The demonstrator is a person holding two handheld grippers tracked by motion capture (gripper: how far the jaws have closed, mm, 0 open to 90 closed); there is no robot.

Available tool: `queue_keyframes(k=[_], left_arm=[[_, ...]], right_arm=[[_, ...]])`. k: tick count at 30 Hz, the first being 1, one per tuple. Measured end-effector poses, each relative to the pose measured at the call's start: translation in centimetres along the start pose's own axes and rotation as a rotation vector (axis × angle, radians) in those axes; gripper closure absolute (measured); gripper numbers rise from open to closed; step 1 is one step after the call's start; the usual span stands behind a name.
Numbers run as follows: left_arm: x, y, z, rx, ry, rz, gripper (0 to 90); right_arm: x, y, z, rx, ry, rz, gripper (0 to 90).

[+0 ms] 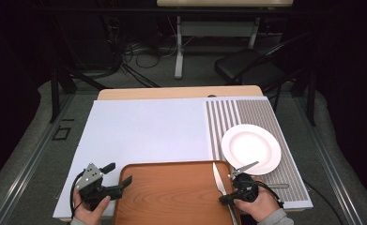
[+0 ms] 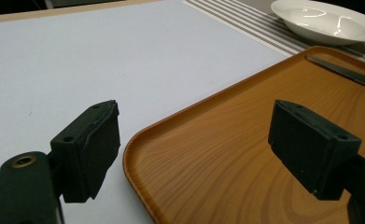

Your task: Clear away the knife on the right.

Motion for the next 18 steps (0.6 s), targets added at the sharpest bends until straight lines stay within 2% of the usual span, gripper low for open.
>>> queue_keyframes(k=[3, 5, 6, 12, 15, 17, 18], left_arm=[[-0.02, 0.0, -0.02, 0.001, 0.0, 0.001, 16.9], [0.0, -0.01, -0.01, 0.002, 0.0, 0.001, 16.9], [0.02, -0.02, 0.0, 0.003, 0.0, 0.001, 16.9], [0.07, -0.02, -0.05, 0.002, 0.004, 0.0, 16.9], [0.03, -0.01, -0.02, 0.003, 0.004, 0.0, 16.9], [-0.04, -0.01, -0.01, 0.002, -0.001, 0.0, 16.9], [-0.05, 0.0, -0.02, 0.001, -0.002, 0.0, 16.9]], right_arm=[[-0.38, 0.28, -0.13, 0.014, 0.005, 0.025, 90.0], [-0.46, 0.47, -0.28, 0.017, 0.006, 0.014, 90.0], [-0.37, 0.56, -0.32, 0.026, 0.006, -0.016, 90.0], [-0.61, 0.9, -0.42, 0.051, -0.003, -0.006, 90.0], [-0.57, 0.86, -0.44, 0.022, 0.002, -0.017, 90.0], [-0.55, 0.84, -0.44, 0.011, -0.014, -0.046, 90.0], [-0.68, 0.79, -0.52, 0.003, -0.021, -0.044, 90.0]])
Point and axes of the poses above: each handheld gripper's, and its own axes: x roughly forward along the jaws, y roughly out of its underside, z roughly to its left, the point moved 3 cm from there along x, roughly forward along the jaws, and after that the axes turned 2 degrees about z, right-handed, at the moved point
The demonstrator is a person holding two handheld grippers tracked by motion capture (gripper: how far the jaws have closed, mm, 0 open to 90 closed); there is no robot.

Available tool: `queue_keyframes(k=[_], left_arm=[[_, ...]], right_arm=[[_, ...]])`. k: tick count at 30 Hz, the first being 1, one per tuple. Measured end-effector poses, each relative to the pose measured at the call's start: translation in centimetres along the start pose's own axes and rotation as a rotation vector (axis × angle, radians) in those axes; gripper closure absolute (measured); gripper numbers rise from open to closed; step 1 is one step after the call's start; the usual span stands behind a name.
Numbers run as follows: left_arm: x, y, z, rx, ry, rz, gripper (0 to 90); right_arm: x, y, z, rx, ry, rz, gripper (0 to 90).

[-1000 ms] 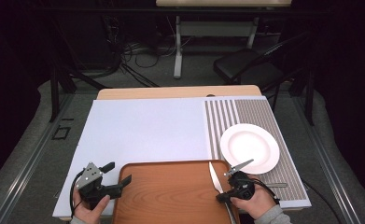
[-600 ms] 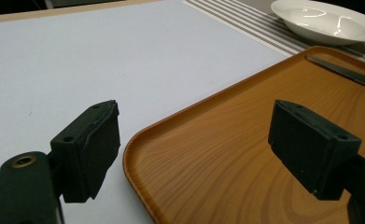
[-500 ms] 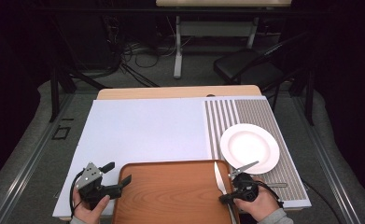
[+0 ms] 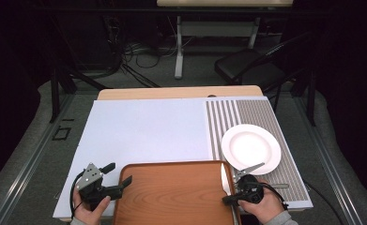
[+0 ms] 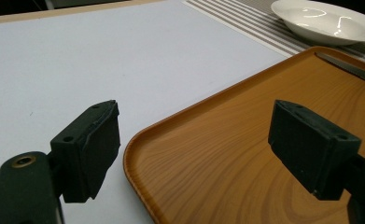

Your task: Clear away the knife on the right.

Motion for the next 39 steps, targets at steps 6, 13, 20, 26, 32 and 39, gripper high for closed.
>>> queue_keyframes(k=[6, 13, 20, 26, 32, 39], left_arm=[[0.0, 0.0, 0.0, 0.002, 0.001, -0.001, 16.9], [0.0, 0.0, 0.1, -0.002, -0.001, -0.002, 16.9], [0.0, 0.0, 0.0, -0.003, 0.0, -0.003, 16.9], [0.0, 0.0, 0.1, -0.005, 0.001, -0.005, 16.9], [0.0, 0.0, 0.1, -0.007, 0.0, -0.008, 16.9], [0.0, 0.0, 0.1, -0.007, 0.0, -0.008, 16.9]], right_arm=[[-0.7, -0.4, -0.1, -0.034, -0.015, -0.083, 90.0], [-1.8, -0.8, -0.5, -0.108, 0.035, -0.191, 89.3], [-2.5, -1.3, -0.8, -0.245, 0.118, -0.3, 83.6], [-3.0, -1.6, -1.1, -0.354, 0.207, -0.345, 76.7], [-3.4, -1.7, -1.3, -0.368, 0.231, -0.391, 62.7], [-3.9, -1.7, -1.8, -0.39, 0.249, -0.41, 48.3]])
Point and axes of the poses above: each handheld gripper's, and its own axes: x roughly forward along the jaws, y roughly out of its underside, z roughly to its left, the point moved 3 cm from there along x, roughly forward along the jaws, and after that the axes turned 2 degrees about z, right-handed, at the moved point
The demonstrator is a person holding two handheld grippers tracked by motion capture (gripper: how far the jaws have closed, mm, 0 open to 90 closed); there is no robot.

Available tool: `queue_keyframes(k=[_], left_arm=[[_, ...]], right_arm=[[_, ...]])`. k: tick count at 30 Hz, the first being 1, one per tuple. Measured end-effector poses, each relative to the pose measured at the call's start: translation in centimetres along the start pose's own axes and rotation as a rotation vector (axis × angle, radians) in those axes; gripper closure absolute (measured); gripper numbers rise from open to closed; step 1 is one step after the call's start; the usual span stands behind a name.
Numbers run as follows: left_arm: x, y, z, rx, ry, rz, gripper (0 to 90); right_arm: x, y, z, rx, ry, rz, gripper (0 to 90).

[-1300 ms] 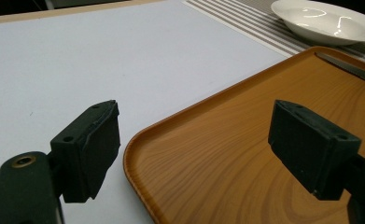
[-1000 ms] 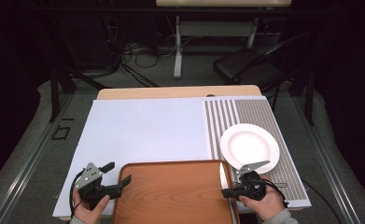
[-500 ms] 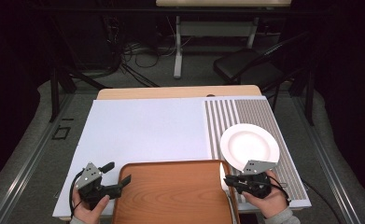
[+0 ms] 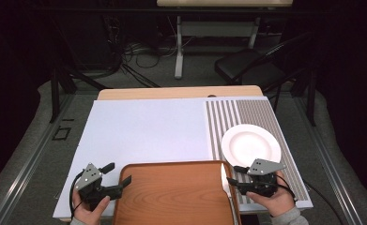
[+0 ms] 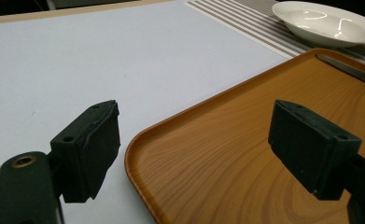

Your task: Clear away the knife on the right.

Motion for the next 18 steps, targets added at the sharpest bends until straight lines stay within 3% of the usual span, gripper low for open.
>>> queue_keyframes(k=[4, 8, 13, 18], left_arm=[[0.0, 0.0, 0.0, -0.002, -0.001, -0.001, 16.9], [0.0, 0.0, 0.0, -0.003, -0.002, -0.002, 16.9], [-0.1, 0.0, 0.0, -0.002, -0.003, -0.003, 16.9], [-0.1, 0.0, 0.0, -0.001, -0.003, -0.003, 16.9]], right_arm=[[-0.1, 0.2, -0.3, -0.033, 0.022, 0.012, 46.8], [-0.3, 0.4, -0.4, -0.006, 0.022, 0.036, 46.0], [-0.6, 0.3, -0.7, -0.049, 0.05, 0.041, 42.6], [-1.5, 0.4, -1.5, -0.009, 0.086, 0.019, 40.9]])
Point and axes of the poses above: each handheld gripper's, and its own axes: x roughly forward along the jaws, y roughly out of its underside, z roughly to its left, the point moved 3 cm from there along x, roughly forward along the jaws, and after that the axes turned 2 degrees about z, right-handed, at the moved point
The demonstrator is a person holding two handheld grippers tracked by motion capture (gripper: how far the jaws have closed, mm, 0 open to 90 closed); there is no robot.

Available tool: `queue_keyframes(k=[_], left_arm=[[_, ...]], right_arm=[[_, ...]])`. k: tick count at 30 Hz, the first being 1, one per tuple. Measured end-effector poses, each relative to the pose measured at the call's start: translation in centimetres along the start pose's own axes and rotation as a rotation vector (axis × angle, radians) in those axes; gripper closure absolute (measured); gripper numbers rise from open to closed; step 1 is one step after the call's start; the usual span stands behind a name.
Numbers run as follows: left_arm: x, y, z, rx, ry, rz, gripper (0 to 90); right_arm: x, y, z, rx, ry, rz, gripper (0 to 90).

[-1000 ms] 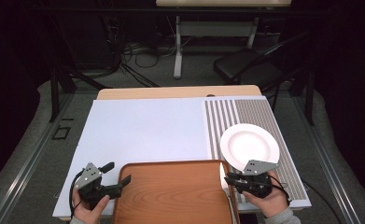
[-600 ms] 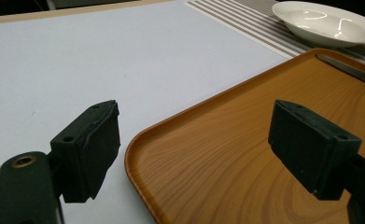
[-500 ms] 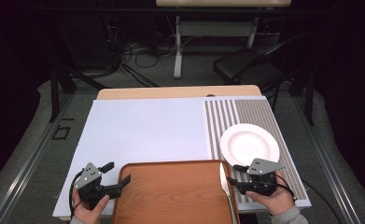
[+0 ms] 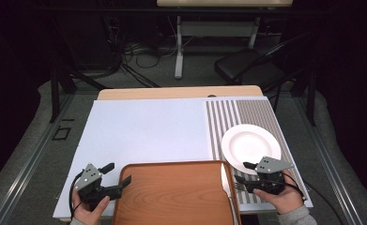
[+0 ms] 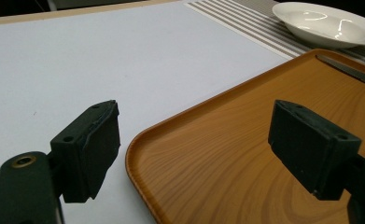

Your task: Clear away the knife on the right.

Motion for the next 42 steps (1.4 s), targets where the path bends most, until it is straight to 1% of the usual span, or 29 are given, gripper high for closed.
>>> queue_keyframes(k=[3, 4, 5, 6, 7, 9, 10, 13, 16, 17, 18, 19, 20, 22, 25, 27, 33, 36, 42], left_arm=[[0.0, 0.0, 0.0, 0.0, 0.0, -0.002, 16.9], [0.0, 0.0, 0.0, 0.001, 0.0, -0.002, 16.9], [0.0, 0.0, 0.0, 0.001, -0.001, -0.002, 16.9], [0.0, 0.0, 0.0, 0.001, -0.001, -0.002, 16.9], [0.0, 0.0, 0.0, 0.001, -0.001, -0.003, 16.9], [0.0, 0.0, 0.0, 0.001, -0.003, -0.003, 16.9], [0.0, 0.0, 0.0, 0.001, -0.002, -0.003, 16.9], [0.0, 0.0, 0.0, 0.0, -0.002, -0.002, 16.6], [-0.1, 0.0, 0.0, 0.001, 0.0, -0.005, 16.4], [-0.1, 0.0, 0.0, 0.001, 0.002, -0.005, 16.3], [-0.1, 0.0, 0.0, 0.0, 0.002, -0.006, 16.2], [-0.1, 0.0, 0.0, 0.0, 0.002, -0.009, 16.1], [-0.1, -0.1, 0.0, 0.001, 0.002, -0.011, 15.9], [-0.2, -0.1, 0.0, 0.0, 0.006, -0.014, 15.9], [-0.3, -0.1, 0.0, 0.013, 0.008, -0.017, 15.7], [-0.3, -0.1, 0.0, 0.011, 0.008, -0.018, 15.7], [-0.6, -0.1, 0.1, 0.016, 0.009, -0.031, 15.7], [-0.6, -0.1, 0.1, 0.021, -0.002, -0.025, 15.7], [-0.7, -0.1, 0.1, 0.024, -0.013, -0.022, 15.7]], right_arm=[[-0.6, 0.3, -0.7, 0.053, 0.017, 0.005, 37.3], [-0.9, 0.5, -1.0, 0.085, 0.023, 0.018, 36.2], [-1.1, 0.7, -1.2, 0.087, 0.029, 0.017, 34.2], [-1.4, 0.8, -1.4, 0.073, 0.041, 0.015, 30.7], [-1.6, 0.8, -1.6, 0.071, 0.053, 0.014, 28.1], [-2.0, 1.1, -2.0, 0.094, 0.068, 0.023, 20.4], [-2.3, 1.2, -2.2, 0.101, 0.077, 0.014, 16.8], [-2.9, 1.6, -2.6, 0.129, 0.084, -0.014, 13.3], [-3.3, 2.0, -3.0, 0.156, 0.083, -0.028, 4.7], [-3.5, 2.1, -3.1, 0.157, 0.083, -0.028, 1.4], [-3.6, 2.3, -3.2, 0.157, 0.085, -0.026, 0.0], [-3.7, 2.3, -3.2, 0.164, 0.09, -0.029, 0.0], [-3.9, 2.4, -3.3, 0.157, 0.096, -0.032, 0.0], [-4.1, 2.4, -3.5, 0.162, 0.103, -0.034, 0.0], [-4.2, 2.4, -3.6, 0.159, 0.107, -0.035, 0.0], [-4.2, 2.4, -3.6, 0.156, 0.106, -0.036, 0.0], [-4.0, 2.4, -3.6, 0.145, 0.105, -0.017, 0.0], [-3.9, 2.4, -3.5, 0.136, 0.108, -0.009, 0.0], [-3.8, 2.5, -3.6, 0.123, 0.1, 0.024, 0.0]])
Point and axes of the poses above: each handheld gripper's, and its own axes: x roughly forward along the jaws, y roughly out of its underside, z roughly to its left, the point moved 3 cm from there along x, roughly forward along the jaws, and after that the axes turned 2 degrees about z, right-handed, at the moved point
